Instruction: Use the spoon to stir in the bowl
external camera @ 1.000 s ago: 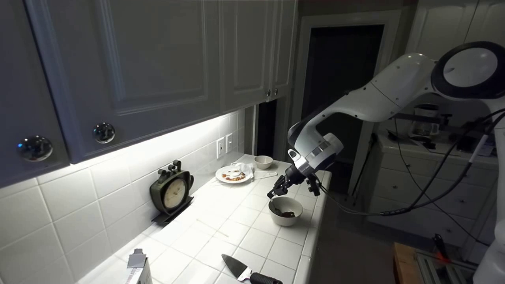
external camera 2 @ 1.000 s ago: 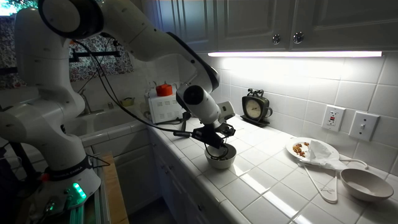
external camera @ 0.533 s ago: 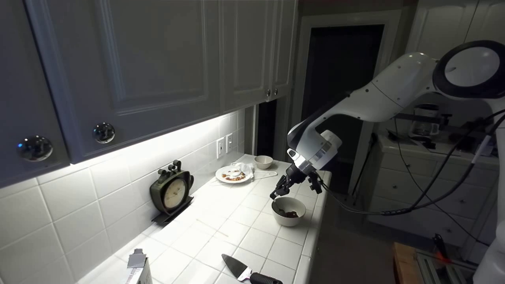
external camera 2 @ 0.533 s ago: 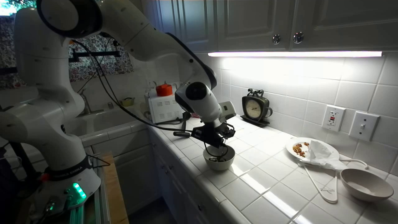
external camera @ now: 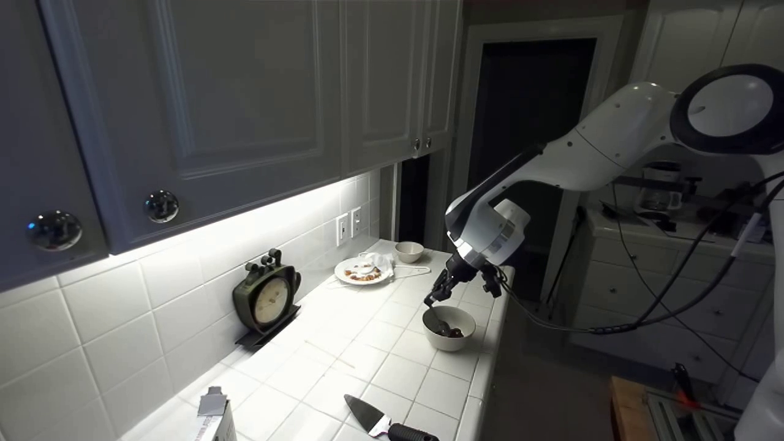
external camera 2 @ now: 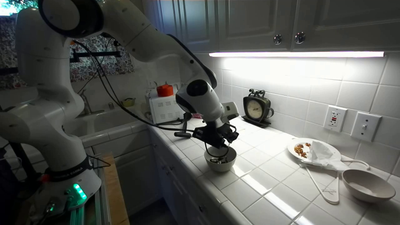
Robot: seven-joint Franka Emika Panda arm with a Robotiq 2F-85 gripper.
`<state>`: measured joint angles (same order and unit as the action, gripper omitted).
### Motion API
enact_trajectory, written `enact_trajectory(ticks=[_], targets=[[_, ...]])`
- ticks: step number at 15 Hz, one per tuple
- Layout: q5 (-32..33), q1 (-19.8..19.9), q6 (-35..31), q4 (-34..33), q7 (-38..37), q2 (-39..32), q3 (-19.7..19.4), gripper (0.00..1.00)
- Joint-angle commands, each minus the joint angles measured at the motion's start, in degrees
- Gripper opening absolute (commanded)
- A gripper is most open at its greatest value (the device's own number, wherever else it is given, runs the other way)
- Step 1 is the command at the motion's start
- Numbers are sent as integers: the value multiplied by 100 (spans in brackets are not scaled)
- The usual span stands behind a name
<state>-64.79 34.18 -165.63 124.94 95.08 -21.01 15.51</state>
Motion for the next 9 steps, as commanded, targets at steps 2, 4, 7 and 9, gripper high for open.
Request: enact_trajectory(ticks=[2, 4, 7, 9], targets=[[-39, -36, -322, 45, 46, 2, 0, 1], [-208, 49, -306, -21, 245, -20, 94, 1], [-579, 216, -185, -121, 637, -30, 298, 1], [-978, 330, -120, -202, 1053, -37, 445, 1]])
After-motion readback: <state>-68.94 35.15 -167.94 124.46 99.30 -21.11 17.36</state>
